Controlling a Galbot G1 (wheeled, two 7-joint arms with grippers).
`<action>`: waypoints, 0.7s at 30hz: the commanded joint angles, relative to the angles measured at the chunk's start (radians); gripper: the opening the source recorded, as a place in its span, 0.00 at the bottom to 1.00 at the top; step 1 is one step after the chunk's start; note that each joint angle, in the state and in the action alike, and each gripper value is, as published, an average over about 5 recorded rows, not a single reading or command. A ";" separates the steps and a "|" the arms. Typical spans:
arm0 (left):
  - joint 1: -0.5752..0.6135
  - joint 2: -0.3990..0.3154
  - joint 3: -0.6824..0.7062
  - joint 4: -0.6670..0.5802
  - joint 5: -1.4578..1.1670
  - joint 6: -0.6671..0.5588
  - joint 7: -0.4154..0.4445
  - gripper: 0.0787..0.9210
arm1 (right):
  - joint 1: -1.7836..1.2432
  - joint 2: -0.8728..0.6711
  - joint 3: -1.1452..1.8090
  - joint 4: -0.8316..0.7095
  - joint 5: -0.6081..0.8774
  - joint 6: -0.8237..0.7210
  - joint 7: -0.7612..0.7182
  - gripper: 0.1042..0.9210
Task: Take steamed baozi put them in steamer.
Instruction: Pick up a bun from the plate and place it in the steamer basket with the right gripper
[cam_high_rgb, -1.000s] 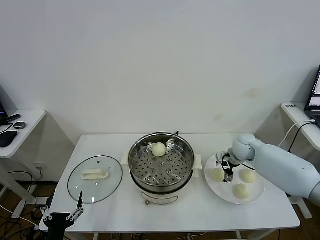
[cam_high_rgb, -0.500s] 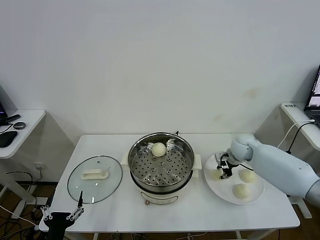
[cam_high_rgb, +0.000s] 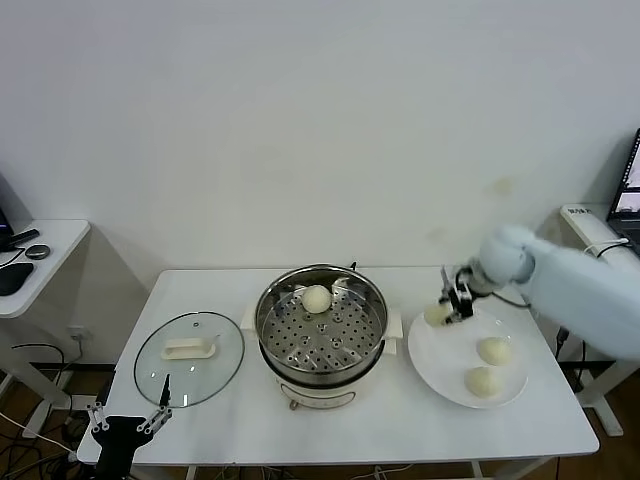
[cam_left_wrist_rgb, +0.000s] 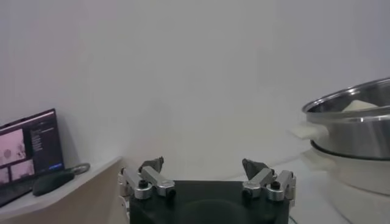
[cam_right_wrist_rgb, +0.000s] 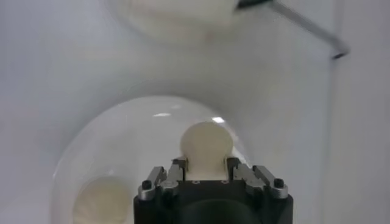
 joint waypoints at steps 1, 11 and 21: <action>-0.021 0.002 0.011 0.004 -0.001 0.000 0.000 0.88 | 0.520 0.062 -0.305 0.202 0.391 -0.168 0.077 0.39; -0.020 0.010 -0.002 0.006 0.009 -0.010 -0.004 0.88 | 0.397 0.330 -0.308 0.237 0.590 -0.363 0.283 0.40; -0.023 -0.006 -0.023 -0.001 0.011 -0.011 -0.005 0.88 | 0.253 0.628 -0.285 0.010 0.578 -0.365 0.359 0.40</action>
